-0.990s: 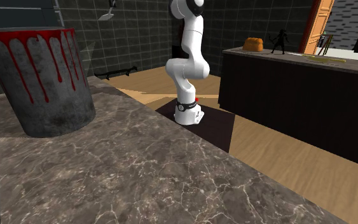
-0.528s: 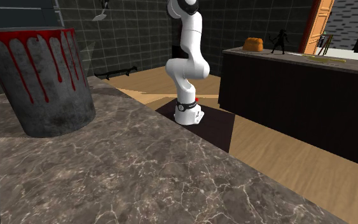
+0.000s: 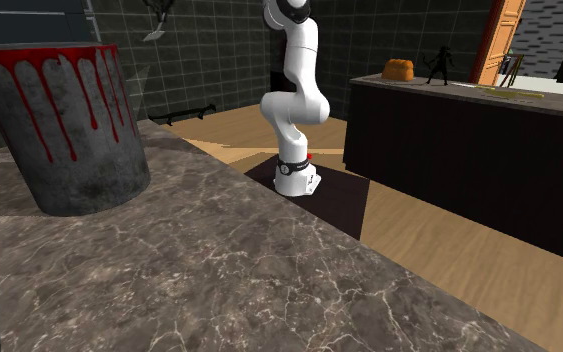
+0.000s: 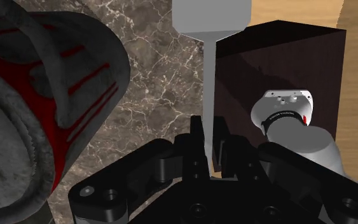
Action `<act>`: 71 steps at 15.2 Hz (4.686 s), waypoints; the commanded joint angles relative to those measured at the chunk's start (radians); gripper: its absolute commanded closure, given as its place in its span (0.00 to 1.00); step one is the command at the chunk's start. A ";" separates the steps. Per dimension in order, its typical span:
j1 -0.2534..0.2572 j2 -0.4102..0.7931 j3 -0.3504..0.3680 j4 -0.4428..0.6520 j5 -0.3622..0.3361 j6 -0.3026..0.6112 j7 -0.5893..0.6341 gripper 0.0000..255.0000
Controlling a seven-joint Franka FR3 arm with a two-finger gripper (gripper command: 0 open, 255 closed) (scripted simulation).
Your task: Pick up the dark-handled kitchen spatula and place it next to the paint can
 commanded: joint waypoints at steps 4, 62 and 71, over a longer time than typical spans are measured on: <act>-0.031 -0.080 0.057 -0.145 -0.036 0.075 0.044 1.00; -0.150 -0.311 -0.070 -1.062 -0.252 0.798 0.156 1.00; -0.131 -0.269 -0.152 -1.141 -0.284 0.927 0.155 1.00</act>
